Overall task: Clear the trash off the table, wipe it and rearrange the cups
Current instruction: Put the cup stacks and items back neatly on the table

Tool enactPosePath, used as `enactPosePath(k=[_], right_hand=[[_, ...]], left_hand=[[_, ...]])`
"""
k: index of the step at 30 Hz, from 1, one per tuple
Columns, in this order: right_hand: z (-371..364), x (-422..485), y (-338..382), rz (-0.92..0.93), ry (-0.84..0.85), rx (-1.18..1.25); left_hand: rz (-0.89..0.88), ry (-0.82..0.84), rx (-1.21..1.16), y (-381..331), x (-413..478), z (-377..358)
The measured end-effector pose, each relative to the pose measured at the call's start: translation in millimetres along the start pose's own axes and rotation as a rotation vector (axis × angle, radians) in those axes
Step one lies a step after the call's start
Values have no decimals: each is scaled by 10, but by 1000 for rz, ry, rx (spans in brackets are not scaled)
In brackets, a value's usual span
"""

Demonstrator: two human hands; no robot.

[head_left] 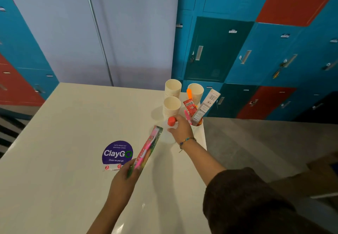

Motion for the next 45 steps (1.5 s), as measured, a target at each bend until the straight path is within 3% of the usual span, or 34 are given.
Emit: enactPosePath(k=[5,10,13,16,23,25,29,39,45], right_hand=[[-9,-40,-81,-50,40,114],[280,-612,-119,-148,-219,438],[416,-822,-135,-154,-118,661],[594,-832,-139,-93,-64,622],[1330,-408,-289,19,-455,482],[1433,-286,-300,43,-489,437],[1338,-89,-308,8,-438,441],[803,215,-628,-219,-327,437],[827,395,-580,-246,-308,345]], left_hand=[[-28,54,-118,-102,11,-84],[-87,139,-199,-291,77,-292],[-155,233,-184,-453,144,-527],[-222,296,-162,-581,252,-793],[-273,339,187,-527,571,-1280],[-300,383,325,-595,648,-1407],[-344,412,478,-710,855,-1678],[-326,429,550,-660,1199,-2026],[-339,442,592,-623,1223,-2017]])
Point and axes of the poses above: each hand's wrist, its own x-axis towards the middle knuckle, its own z-axis out of the back of the hand, y = z × x, the point moved 2 cm from there along x, towards the middle knuckle, and after that the axes turned 8 degrees about -x, right-handed, at the moved point
